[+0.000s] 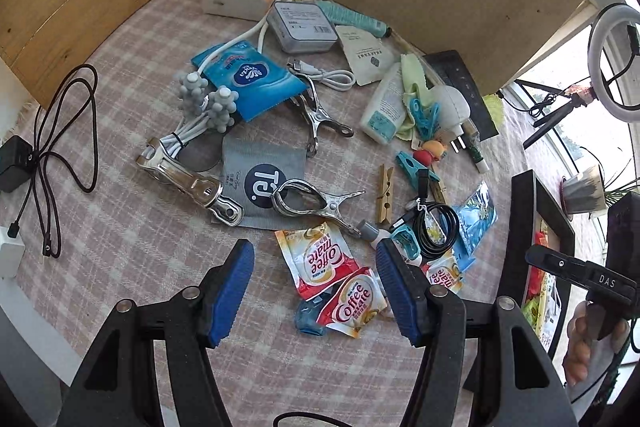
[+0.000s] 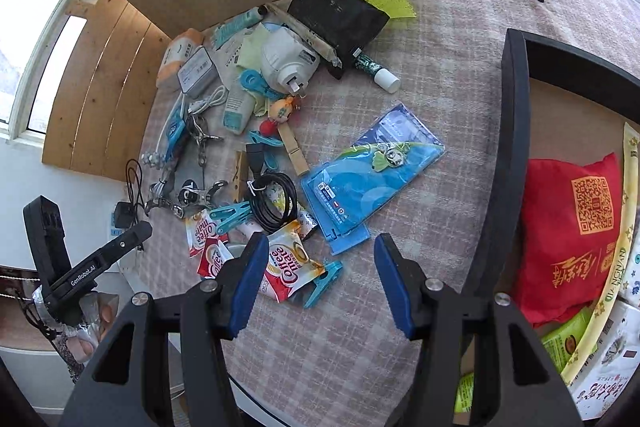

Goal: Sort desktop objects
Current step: 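Move both tools back to the blue plastic packet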

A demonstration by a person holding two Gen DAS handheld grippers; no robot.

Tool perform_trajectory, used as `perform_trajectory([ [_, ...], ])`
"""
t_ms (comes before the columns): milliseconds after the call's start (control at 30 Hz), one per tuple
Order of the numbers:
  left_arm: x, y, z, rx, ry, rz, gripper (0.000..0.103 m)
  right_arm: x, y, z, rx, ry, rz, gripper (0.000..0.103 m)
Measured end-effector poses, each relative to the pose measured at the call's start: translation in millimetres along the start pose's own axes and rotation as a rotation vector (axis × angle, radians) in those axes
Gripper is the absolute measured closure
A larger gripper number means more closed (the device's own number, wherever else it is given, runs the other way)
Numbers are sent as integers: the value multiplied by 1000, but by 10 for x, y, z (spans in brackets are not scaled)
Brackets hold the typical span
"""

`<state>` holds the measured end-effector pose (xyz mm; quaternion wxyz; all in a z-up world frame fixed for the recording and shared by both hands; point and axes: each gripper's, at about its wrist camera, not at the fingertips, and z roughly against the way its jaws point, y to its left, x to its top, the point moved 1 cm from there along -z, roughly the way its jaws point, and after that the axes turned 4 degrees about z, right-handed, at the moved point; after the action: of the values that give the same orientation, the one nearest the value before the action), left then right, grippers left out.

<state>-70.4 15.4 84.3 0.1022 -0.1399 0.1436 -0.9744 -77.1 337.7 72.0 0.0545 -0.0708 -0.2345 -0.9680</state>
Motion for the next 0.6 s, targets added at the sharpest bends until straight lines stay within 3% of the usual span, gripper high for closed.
perform_trajectory([
  [333,100,-1221,-436,-139,97,-319,45,143,-339,-212,11,-19,-250,49],
  [467,93,-1591,-706,-127,157,-472,51,207,-482,-287,6,-22,-320,51],
  [600,50,-1822,-892,-105,186,-606,51,290,-570,-368,-11,-14,-352,59],
])
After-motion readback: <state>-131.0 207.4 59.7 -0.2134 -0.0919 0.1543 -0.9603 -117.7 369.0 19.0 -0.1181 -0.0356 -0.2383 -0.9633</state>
